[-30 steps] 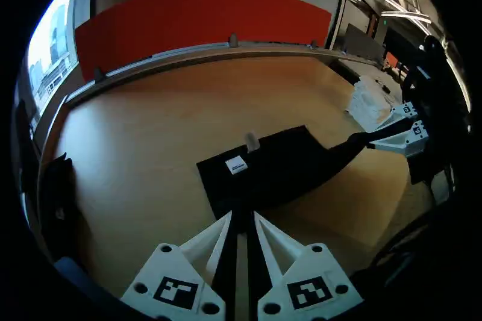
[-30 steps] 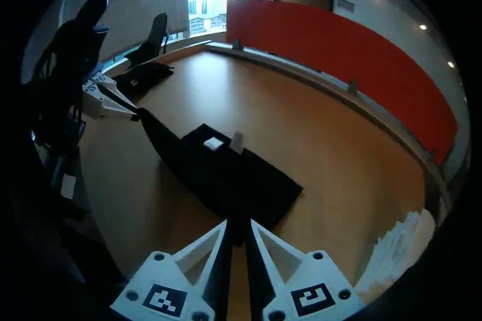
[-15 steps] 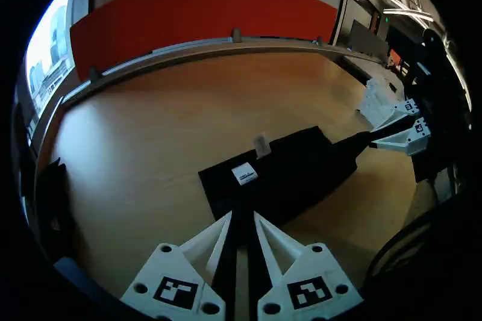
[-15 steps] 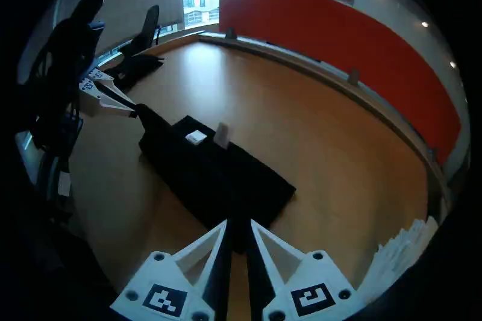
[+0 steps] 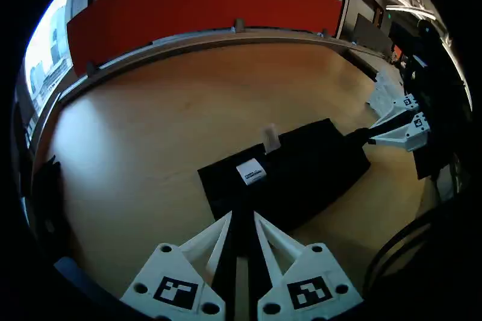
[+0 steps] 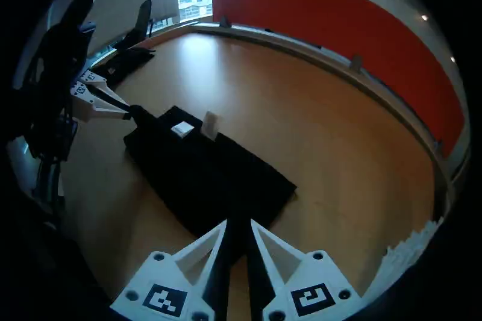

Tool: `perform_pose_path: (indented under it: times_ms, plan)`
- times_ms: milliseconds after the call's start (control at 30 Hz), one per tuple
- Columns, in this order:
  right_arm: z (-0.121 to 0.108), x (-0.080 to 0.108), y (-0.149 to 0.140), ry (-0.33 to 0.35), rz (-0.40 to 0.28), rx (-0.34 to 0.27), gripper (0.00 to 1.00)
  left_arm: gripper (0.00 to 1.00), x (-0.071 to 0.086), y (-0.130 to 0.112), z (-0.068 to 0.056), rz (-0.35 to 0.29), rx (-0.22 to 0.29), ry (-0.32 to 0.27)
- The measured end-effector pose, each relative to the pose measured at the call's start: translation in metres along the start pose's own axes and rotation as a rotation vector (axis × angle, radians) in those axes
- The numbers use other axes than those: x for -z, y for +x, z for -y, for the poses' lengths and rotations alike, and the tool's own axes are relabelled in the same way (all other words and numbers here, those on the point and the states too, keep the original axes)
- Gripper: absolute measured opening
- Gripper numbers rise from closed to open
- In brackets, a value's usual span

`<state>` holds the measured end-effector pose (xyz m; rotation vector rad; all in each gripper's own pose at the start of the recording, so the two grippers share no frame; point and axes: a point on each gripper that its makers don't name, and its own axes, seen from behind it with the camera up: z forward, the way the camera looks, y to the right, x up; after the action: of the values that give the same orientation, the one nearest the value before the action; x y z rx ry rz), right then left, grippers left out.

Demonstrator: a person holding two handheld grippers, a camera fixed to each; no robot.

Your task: Fold towel

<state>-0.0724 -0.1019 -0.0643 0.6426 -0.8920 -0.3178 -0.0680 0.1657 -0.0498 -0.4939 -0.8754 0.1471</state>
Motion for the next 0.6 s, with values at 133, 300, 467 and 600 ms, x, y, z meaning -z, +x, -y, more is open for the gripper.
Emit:
perform_pose_path:
  times_ms: [133, 300, 467, 600]
  plan:
    - [-0.005, -0.010, -0.002, -0.009, 0.005, -0.023, 0.13, 0.11, -0.010, -0.002, 0.002, 0.006, 0.004, -0.005]
    - [-0.010, -0.022, -0.005, -0.012, 0.012, -0.055, 0.15, 0.12, -0.025, -0.005, 0.008, 0.013, 0.006, 0.008]
    - [-0.012, -0.032, -0.010, -0.017, 0.022, -0.066, 0.16, 0.12, -0.036, -0.006, 0.014, 0.018, 0.006, 0.024]
    - [-0.015, -0.037, -0.011, -0.024, 0.026, -0.067, 0.18, 0.15, -0.042, -0.007, 0.016, 0.028, -0.001, 0.032]
